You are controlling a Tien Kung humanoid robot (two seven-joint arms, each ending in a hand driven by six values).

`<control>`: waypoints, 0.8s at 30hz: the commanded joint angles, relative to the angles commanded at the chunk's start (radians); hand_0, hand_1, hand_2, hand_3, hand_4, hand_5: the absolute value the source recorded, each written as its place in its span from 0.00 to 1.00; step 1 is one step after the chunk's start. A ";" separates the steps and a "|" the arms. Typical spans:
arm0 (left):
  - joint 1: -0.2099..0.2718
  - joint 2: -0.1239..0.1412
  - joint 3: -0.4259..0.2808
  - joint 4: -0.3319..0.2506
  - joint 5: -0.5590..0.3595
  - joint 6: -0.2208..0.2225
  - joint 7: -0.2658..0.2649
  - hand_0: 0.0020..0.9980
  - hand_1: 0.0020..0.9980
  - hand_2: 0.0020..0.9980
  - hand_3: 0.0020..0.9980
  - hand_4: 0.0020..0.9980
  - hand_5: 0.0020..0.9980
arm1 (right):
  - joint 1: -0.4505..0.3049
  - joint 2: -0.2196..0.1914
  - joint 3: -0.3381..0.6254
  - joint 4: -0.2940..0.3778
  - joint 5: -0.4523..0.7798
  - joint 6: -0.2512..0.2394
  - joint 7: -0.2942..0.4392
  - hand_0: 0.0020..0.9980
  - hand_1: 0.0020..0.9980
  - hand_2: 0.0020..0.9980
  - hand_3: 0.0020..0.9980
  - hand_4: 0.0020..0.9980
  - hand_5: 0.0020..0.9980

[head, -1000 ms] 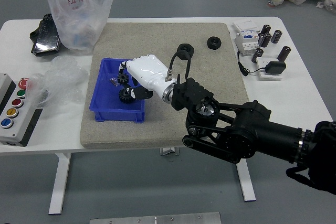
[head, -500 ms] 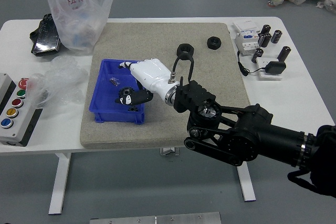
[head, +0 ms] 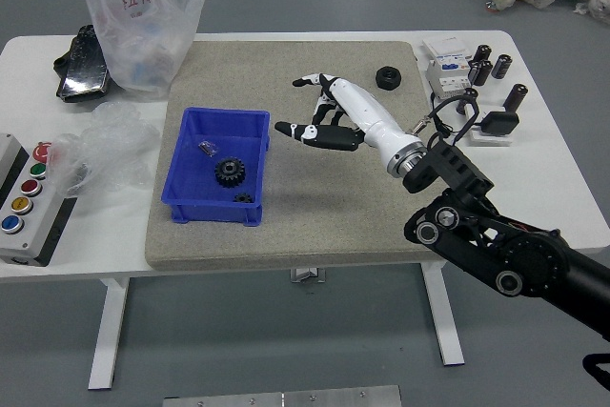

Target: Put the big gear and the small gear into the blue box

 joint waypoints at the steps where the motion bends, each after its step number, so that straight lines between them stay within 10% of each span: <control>1: 0.001 -0.001 0.000 0.000 -0.001 0.001 -0.001 0.72 0.60 0.57 0.71 0.74 0.60 | -0.022 -0.008 0.023 0.012 0.028 0.005 0.021 0.42 0.62 0.64 0.77 0.94 0.65; 2: 0.001 -0.002 0.001 0.001 -0.002 0.002 -0.001 0.72 0.60 0.57 0.71 0.74 0.60 | -0.047 -0.016 0.050 0.024 0.059 0.011 0.045 0.62 0.70 0.75 0.77 0.93 0.65; 13: 0.003 -0.004 0.013 0.008 -0.015 0.015 -0.018 0.72 0.60 0.57 0.71 0.74 0.60 | -0.300 -0.066 0.285 0.059 0.349 0.070 0.245 0.65 0.71 0.74 0.76 0.93 0.65; 24: -0.002 -0.004 0.029 0.008 -0.033 0.015 -0.025 0.72 0.60 0.57 0.71 0.74 0.60 | -0.340 -0.060 0.380 0.073 0.496 0.090 0.285 0.66 0.70 0.73 0.74 0.93 0.65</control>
